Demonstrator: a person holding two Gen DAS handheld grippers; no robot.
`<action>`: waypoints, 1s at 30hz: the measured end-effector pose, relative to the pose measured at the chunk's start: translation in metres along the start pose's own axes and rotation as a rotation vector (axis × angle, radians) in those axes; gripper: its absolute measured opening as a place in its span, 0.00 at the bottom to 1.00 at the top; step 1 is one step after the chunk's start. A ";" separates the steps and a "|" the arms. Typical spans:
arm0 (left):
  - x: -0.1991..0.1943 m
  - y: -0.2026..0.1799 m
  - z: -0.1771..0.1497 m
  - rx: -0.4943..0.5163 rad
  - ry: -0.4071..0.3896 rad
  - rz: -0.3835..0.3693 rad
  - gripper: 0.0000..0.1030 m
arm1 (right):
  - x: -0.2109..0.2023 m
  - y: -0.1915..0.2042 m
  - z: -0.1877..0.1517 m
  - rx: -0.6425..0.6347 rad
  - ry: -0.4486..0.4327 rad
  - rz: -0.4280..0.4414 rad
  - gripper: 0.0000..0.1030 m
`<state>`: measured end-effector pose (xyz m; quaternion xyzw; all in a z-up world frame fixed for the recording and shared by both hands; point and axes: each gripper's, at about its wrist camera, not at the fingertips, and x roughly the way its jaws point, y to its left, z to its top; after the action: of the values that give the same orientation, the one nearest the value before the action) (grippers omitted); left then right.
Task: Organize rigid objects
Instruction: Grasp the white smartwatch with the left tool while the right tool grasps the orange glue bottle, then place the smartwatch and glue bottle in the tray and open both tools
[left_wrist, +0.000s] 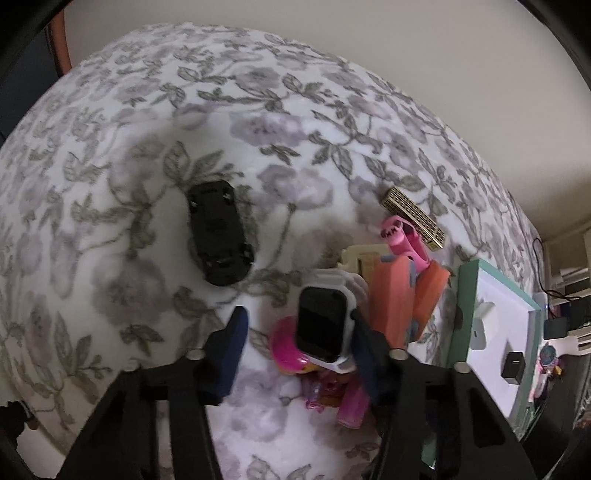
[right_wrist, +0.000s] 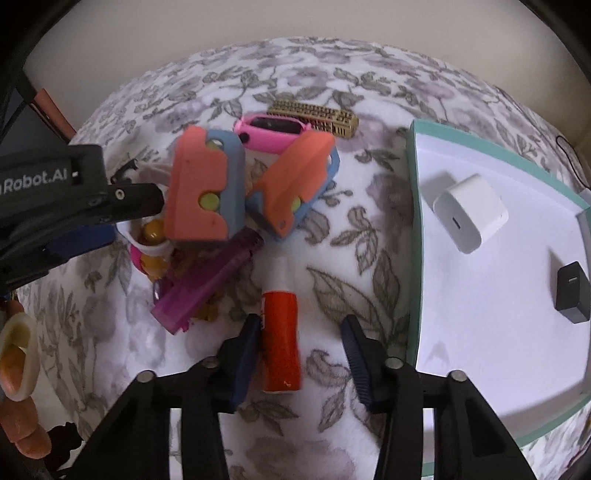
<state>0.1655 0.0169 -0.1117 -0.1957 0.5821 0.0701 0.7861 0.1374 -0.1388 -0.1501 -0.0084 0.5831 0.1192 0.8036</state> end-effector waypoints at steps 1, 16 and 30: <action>0.001 -0.001 0.000 0.002 0.001 -0.004 0.45 | 0.000 0.000 0.000 -0.003 -0.001 -0.002 0.45; -0.016 0.001 0.001 0.003 -0.094 -0.008 0.19 | -0.020 -0.018 0.000 0.053 -0.017 0.057 0.25; -0.064 -0.032 -0.011 0.112 -0.210 -0.040 0.12 | -0.060 -0.074 0.001 0.264 -0.113 0.174 0.22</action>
<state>0.1470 -0.0092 -0.0470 -0.1547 0.4954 0.0421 0.8537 0.1361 -0.2209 -0.1029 0.1548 0.5461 0.1109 0.8158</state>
